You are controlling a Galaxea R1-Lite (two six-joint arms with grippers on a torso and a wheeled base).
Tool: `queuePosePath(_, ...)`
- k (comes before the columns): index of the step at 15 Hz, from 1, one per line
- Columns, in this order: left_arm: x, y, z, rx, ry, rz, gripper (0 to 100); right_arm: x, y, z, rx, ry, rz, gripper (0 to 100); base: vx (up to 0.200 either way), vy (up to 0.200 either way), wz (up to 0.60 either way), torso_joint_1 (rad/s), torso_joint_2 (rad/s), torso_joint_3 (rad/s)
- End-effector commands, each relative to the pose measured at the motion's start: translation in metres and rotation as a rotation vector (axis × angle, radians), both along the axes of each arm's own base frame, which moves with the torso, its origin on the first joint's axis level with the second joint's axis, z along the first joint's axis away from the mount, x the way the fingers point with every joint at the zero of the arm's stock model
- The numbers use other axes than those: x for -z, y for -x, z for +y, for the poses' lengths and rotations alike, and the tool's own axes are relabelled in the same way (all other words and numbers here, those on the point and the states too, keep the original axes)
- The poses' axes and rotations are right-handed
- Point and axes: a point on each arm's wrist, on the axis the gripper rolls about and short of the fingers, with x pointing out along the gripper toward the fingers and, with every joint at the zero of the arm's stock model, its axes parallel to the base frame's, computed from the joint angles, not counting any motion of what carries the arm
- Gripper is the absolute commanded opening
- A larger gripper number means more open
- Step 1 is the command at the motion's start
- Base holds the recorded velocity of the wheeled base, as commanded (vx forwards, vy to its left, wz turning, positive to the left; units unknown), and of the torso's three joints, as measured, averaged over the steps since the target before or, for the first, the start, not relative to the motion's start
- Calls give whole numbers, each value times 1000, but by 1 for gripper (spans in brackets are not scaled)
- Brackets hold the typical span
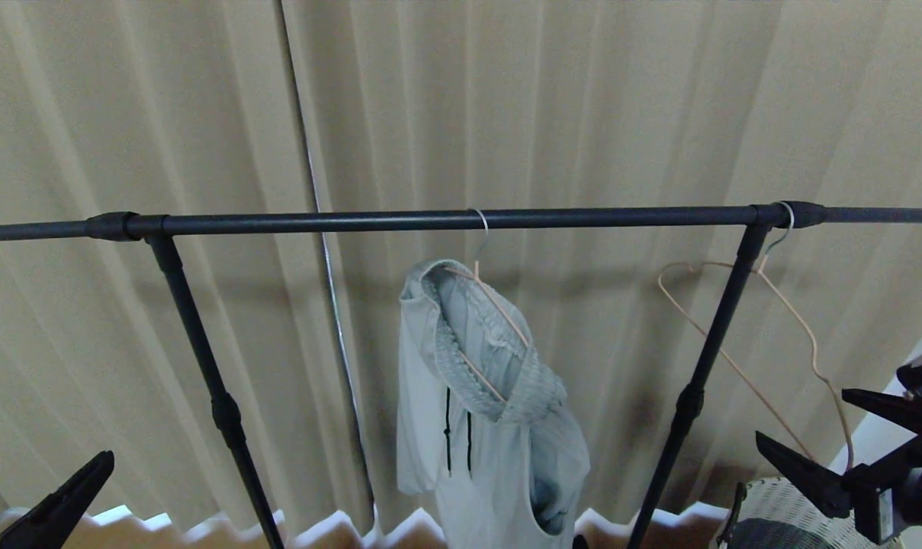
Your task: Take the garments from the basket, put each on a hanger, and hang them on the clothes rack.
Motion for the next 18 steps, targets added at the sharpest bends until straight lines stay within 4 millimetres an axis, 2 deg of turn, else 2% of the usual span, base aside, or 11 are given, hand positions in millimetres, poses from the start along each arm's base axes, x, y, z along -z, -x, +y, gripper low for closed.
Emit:
queuePosePath(1,-1,0,0,1,0,-7,100,3,15,-6,1,-16,-33,100,0,0,0,0,0,0)
queuePosePath(5,0,5,0,1,-4,-23,100,10,22,-9,7,-31,-19,100,0,0,0,0,0,0)
queuePosePath(12,0,5,0,1,-5,-25,100,11,22,-9,8,-28,-17,100,-200,0,0,4,2,4)
queuePosePath(18,2,11,0,5,-2,-46,100,9,31,-13,13,-36,-57,100,0,0,0,0,0,0)
